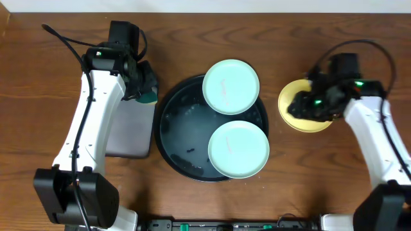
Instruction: Clean dirty plates on tray and stack at the side
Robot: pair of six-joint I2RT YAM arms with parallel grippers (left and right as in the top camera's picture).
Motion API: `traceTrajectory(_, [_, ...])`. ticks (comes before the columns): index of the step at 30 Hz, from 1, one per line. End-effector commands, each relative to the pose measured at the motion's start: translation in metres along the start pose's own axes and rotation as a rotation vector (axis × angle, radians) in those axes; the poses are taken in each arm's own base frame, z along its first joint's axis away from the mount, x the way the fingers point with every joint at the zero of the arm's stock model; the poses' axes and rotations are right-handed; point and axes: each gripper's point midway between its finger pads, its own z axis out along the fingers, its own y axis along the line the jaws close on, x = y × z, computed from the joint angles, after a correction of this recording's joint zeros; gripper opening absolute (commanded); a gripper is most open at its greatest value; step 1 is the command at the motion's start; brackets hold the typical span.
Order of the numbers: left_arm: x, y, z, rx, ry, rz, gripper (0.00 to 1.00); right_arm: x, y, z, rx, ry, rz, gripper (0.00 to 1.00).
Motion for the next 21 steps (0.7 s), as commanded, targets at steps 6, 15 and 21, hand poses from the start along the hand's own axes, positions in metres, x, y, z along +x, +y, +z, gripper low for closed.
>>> traceTrajectory(6, [-0.002,0.003,-0.001,-0.010,-0.011,-0.003,0.07,0.044,0.028,0.056,0.065,0.238,-0.147,0.44])
traceTrajectory(15, [-0.002,0.003,-0.001,-0.010,-0.011,-0.003,0.07,0.073,0.025,0.093,0.130,0.403,-0.184,0.35])
traceTrajectory(21, [-0.002,0.002,-0.001,-0.009,-0.010,-0.003,0.07,0.077,0.031,0.097,0.131,0.414,-0.197,0.04])
